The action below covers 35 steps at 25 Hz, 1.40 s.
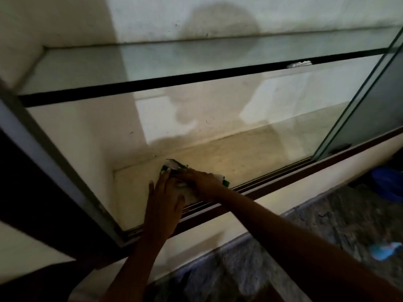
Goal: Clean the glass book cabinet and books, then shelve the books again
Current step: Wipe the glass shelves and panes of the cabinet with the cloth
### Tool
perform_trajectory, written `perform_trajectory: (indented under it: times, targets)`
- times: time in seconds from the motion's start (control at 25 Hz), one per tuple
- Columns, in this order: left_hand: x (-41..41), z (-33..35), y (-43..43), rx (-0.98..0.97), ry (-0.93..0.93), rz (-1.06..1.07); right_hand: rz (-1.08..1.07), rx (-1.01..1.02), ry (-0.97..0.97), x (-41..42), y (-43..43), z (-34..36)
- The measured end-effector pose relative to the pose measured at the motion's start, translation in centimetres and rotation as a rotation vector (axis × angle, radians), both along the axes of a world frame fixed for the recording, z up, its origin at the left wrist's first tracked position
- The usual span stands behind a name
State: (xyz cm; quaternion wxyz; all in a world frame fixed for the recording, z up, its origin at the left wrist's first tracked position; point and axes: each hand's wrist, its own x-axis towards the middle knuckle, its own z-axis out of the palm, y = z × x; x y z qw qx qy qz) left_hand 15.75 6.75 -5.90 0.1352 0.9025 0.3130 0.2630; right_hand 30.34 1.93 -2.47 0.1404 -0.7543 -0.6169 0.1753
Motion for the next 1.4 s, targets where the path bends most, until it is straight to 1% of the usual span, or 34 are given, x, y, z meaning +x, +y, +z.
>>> perform_trajectory:
  times: [0.04,0.08,0.12,0.16,0.2,0.24,0.32,0.36,0.4,0.44,0.48,0.52,0.6,0.64,0.68,0.72,0.8,0.88,0.96,1.0,1.08,1.2,1.4]
  targets:
    - [-1.2,0.4,-1.1,0.003,-0.108,0.026,0.008,0.016,0.079,0.5,-0.4,0.7]
    - [-2.3,0.5,-2.3,0.004,-0.190,0.038,-0.030,0.081,0.153,1.5,-0.6,1.5]
    - [-3.5,0.4,-3.5,-0.016,-0.248,0.071,-0.100,0.180,0.193,2.8,-0.7,2.1]
    - [-4.7,-0.2,-4.9,-0.036,-0.298,0.132,-0.162,0.255,0.182,4.1,-0.5,2.4]
    - [-5.6,-0.7,-6.3,-0.054,-0.333,0.224,-0.204,0.276,0.150,5.3,0.1,2.5]
    - [-6.2,-1.3,-7.5,-0.054,-0.352,0.325,-0.205,0.255,0.122,6.1,1.0,2.1]
    - [-6.7,-2.3,-9.8,-0.015,-0.341,0.504,-0.114,0.136,0.048,6.2,2.6,0.5]
    - [-6.7,-2.8,-10.4,-0.001,-0.333,0.553,-0.091,0.093,-0.052,5.8,3.3,-0.6]
    - [-6.5,-3.1,-10.5,0.004,-0.339,0.584,-0.096,0.097,-0.167,5.2,3.6,-1.4]
    - [-6.3,-3.3,-10.3,-0.004,-0.360,0.612,-0.086,0.144,-0.260,4.6,3.8,-2.0]
    - [-6.2,-3.5,-9.8,-0.006,-0.399,0.647,-0.036,0.214,-0.298,3.7,4.0,-2.3]
    - [-6.2,-3.5,-9.0,-0.013,-0.445,0.676,0.047,0.286,-0.294,2.6,4.4,-2.4]
    - [-6.4,-3.7,-7.0,-0.027,-0.511,0.694,0.243,0.372,-0.291,-0.6,5.4,-2.2]
    - [-6.5,-4.0,-6.3,-0.023,-0.521,0.692,0.307,0.347,-0.292,-2.5,6.2,-2.0]
    - [-6.6,-4.4,-5.9,-0.012,-0.515,0.689,0.345,0.280,-0.302,-4.3,7.0,-1.9]
    - [-6.6,-4.7,-5.6,0.002,-0.505,0.685,0.362,0.210,-0.325,-5.6,7.8,-1.9]
    - [-6.7,-5.1,-5.4,0.015,-0.502,0.668,0.392,0.147,-0.328,-6.9,8.2,-1.8]
    - [-6.8,-5.3,-5.3,0.019,-0.507,0.661,0.464,0.167,-0.240,-6.5,7.0,-2.0]
    - [-6.8,-5.3,-5.1,0.008,-0.509,0.666,0.591,0.188,-0.117,-6.0,4.6,-2.0]
    - [-6.8,-5.2,-5.1,0.005,-0.506,0.665,0.651,0.192,-0.084,-6.1,3.7,-1.9]
    - [-7.0,-5.2,-5.3,0.014,-0.496,0.651,0.722,0.172,-0.076,-6.1,3.0,-1.2]
    - [-7.4,-5.2,-5.5,0.053,-0.477,0.622,0.738,0.135,-0.080,-4.9,2.2,-0.3]
    - [-7.1,-4.1,-7.4,0.030,-0.458,0.606,0.600,0.043,-0.110,-1.3,-1.3,1.5]
